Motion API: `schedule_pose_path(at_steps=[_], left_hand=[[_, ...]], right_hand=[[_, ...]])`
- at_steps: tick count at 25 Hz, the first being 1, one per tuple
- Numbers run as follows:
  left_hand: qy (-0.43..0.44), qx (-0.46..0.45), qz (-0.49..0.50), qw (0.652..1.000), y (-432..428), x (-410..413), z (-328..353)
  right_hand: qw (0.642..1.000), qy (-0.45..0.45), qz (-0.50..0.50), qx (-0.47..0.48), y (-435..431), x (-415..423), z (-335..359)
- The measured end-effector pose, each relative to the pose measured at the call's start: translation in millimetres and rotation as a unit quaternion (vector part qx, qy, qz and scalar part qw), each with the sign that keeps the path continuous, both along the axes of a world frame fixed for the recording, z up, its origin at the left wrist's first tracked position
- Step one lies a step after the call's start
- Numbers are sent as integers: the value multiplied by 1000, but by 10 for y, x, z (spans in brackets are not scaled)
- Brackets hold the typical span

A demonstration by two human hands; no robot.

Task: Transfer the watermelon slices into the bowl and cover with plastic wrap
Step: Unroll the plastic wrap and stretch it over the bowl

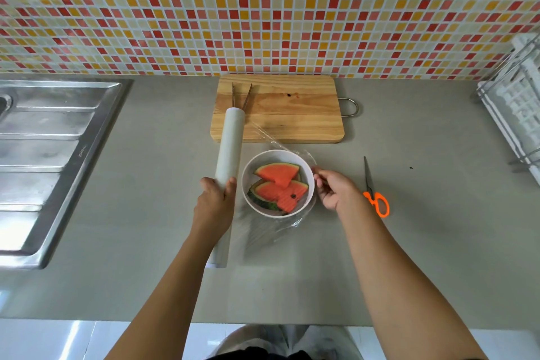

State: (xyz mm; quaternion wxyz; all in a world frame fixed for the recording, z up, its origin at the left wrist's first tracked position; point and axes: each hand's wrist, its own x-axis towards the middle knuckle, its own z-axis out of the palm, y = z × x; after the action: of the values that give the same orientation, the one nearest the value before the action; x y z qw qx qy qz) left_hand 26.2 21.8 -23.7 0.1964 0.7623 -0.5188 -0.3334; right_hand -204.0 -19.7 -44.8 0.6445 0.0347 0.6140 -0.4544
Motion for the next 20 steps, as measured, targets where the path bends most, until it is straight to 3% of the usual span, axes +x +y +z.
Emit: schedule_pose_path(at_steps=[5, 8, 11, 14, 17, 20], left_hand=[[-1, 8, -2, 1000, -6, -16, 12], [1, 6, -3, 1000, 2, -26, 25], [3, 4, -7, 1000, 7, -35, 45], [1, 0, -9, 1000, 5, -34, 61], [11, -7, -1, 1000, -1, -30, 70], [18, -8, 0, 1000, 12, -33, 77]], right_hand=[[999, -10, -41, 5, 4, 38, 40], [992, -25, -121, -16, 20, 56, 20], [974, 83, -176, -118, 119, 79, 5], [906, 288, 21, -309, 371, 138, -49], [868, 282, 204, -353, 554, 224, -174], [846, 303, 279, -339, 606, 310, -181]])
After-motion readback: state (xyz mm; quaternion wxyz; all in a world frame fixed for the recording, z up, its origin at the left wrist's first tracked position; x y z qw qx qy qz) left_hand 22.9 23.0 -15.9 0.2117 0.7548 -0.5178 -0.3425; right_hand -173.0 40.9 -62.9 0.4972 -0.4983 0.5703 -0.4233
